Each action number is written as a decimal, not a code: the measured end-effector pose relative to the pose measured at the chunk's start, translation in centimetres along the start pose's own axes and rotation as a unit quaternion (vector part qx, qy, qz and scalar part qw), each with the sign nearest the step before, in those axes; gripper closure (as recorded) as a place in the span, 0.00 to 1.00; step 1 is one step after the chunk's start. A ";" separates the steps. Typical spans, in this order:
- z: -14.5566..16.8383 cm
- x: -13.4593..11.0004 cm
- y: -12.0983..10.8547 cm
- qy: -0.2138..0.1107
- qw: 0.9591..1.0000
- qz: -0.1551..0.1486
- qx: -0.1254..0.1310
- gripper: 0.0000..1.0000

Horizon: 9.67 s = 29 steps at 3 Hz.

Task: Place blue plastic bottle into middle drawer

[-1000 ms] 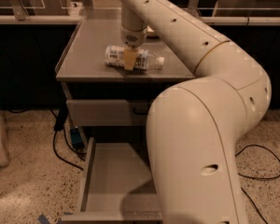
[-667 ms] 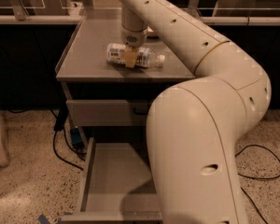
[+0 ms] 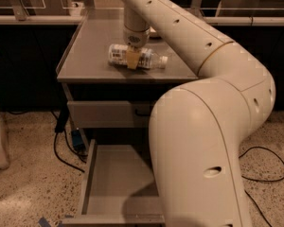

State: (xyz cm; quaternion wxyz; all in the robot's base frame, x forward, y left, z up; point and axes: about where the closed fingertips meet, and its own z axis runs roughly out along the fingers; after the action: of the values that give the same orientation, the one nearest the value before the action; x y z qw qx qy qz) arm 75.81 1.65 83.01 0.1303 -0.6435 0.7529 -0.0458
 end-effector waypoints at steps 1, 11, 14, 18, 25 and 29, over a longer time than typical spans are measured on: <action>-1.8 -0.1 0.1 -0.003 1.000 -0.003 0.013 1.00; -2.5 11.8 19.9 -0.089 0.995 0.034 -0.002 1.00; 7.7 13.7 23.6 -0.111 0.993 0.040 -0.031 1.00; 18.8 13.3 27.8 -0.061 0.995 0.077 -0.013 1.00; 36.3 15.5 31.7 -0.080 0.987 0.131 -0.046 1.00; 36.4 15.2 31.7 -0.079 0.986 0.137 -0.047 0.39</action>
Offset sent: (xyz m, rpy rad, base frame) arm -0.0493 -0.0145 0.1093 -0.0437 -0.1815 -0.0163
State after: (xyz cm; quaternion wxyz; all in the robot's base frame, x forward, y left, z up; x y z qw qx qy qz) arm 52.70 -4.38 38.43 0.1636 -0.5414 0.8226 0.0591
